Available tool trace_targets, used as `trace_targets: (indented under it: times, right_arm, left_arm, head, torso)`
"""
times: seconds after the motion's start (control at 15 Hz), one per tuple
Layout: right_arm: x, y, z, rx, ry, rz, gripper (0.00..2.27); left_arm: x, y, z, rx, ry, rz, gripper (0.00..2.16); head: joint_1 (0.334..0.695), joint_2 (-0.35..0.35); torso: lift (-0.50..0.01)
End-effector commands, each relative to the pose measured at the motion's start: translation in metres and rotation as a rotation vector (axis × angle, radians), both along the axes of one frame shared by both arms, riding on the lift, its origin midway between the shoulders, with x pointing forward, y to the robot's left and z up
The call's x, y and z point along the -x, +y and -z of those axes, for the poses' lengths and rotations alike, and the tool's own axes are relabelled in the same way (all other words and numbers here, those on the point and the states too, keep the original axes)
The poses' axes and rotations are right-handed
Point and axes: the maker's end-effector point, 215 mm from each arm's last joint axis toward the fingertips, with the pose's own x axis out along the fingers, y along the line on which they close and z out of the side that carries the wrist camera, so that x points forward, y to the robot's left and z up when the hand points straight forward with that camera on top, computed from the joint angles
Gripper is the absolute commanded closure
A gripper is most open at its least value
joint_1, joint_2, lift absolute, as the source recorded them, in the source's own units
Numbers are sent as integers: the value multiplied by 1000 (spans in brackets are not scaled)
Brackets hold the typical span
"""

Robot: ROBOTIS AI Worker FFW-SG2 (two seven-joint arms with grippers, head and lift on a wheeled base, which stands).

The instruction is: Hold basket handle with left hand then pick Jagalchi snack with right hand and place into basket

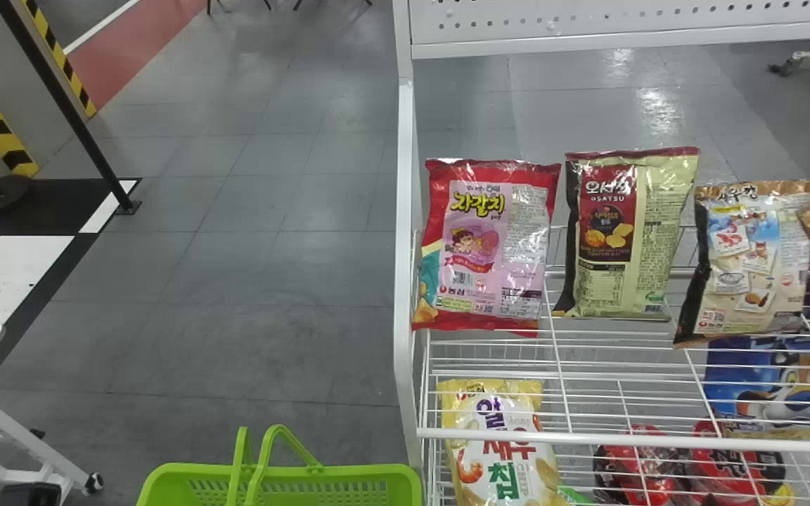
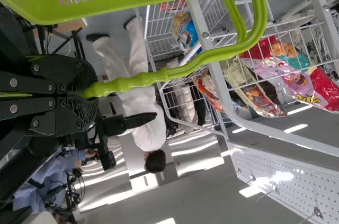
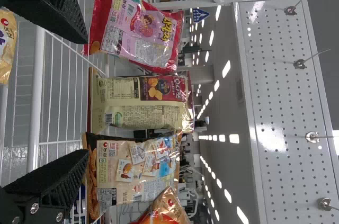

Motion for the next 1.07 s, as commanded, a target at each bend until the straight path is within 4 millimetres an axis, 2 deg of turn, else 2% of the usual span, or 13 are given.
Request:
trace_targets:
  times: [0.0, 0.47, 0.67, 1.0]
  right_arm:
    - [-1, 0, -1, -1, -2, 1, 60]
    - [-11, 7, 1, -14, 5, -11, 63]
    - [-32, 21, 4, -39, 31, -34, 63]
    - [-81, 60, -2, -93, 82, -98, 70]
  left_arm:
    - [0, 0, -2, 8, -5, 3, 2145]
    - [0, 0, -2, 8, -5, 3, 2145]
    - [0, 0, -2, 8, -5, 3, 2145]
    - [1, 1, -3, 5, -6, 4, 2145]
  head:
    - [695, 132]
    - [695, 138]
    - [695, 145]
    - [695, 191]
  torso:
    - [-9]
    - [-9]
    - [-9]
    - [-9]
